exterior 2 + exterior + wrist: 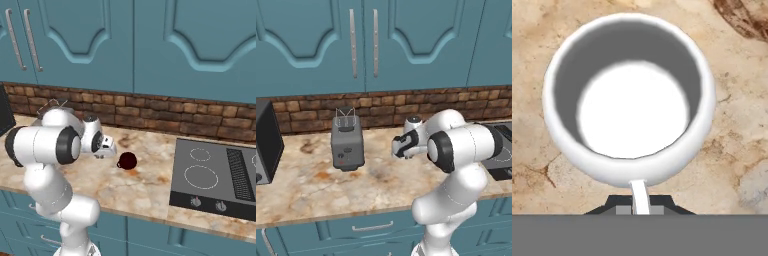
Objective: Clear the mugs and bowl far away from the sink.
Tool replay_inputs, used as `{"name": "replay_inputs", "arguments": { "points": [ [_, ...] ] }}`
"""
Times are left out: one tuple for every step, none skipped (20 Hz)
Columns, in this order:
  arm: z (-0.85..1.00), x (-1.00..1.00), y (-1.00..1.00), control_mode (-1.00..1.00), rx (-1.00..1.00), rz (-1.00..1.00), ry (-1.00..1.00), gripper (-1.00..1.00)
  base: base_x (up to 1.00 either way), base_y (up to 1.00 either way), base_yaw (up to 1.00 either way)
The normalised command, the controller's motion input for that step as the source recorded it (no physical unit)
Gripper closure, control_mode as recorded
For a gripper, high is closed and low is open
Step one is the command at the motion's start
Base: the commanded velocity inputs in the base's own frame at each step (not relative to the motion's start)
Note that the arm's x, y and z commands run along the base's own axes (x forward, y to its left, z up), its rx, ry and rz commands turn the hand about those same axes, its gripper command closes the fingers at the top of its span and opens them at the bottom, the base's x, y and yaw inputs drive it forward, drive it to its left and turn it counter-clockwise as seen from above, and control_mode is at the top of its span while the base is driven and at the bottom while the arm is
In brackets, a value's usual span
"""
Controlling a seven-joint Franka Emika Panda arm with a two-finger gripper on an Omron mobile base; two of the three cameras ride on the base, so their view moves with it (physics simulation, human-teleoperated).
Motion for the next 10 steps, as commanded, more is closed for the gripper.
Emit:
{"name": "replay_inputs", "arguments": {
  "points": [
    [-0.36, 0.21, 0.00, -1.00, 0.00, 0.00, 0.00, 1.00, 0.00, 0.00, 0.00],
    [-0.35, 0.24, 0.00, -1.00, 0.00, 0.00, 0.00, 1.00, 0.00, 0.00, 0.00],
    [-0.31, 0.22, 0.00, -1.00, 0.00, 0.00, 0.00, 1.00, 0.00, 0.00, 0.00],
    [-0.31, 0.23, 0.00, -1.00, 0.00, 0.00, 0.00, 1.00, 0.00, 0.00, 0.00],
    [-0.31, 0.26, 0.00, -1.00, 0.00, 0.00, 0.00, 1.00, 0.00, 0.00, 0.00],
    [-0.31, 0.31, 0.00, -1.00, 0.00, 0.00, 0.00, 1.00, 0.00, 0.00, 0.00],
    [-0.30, 0.32, 0.00, -1.00, 0.00, 0.00, 0.00, 1.00, 0.00, 0.00, 0.00],
    [-0.30, 0.32, 0.00, -1.00, 0.00, 0.00, 0.00, 1.00, 0.00, 0.00, 0.00],
    [-0.29, 0.31, 0.00, -1.00, 0.00, 0.00, 0.00, 1.00, 0.00, 0.00, 0.00],
    [-0.29, 0.27, 0.00, -1.00, 0.00, 0.00, 0.00, 1.00, 0.00, 0.00, 0.00]
  ]
}}
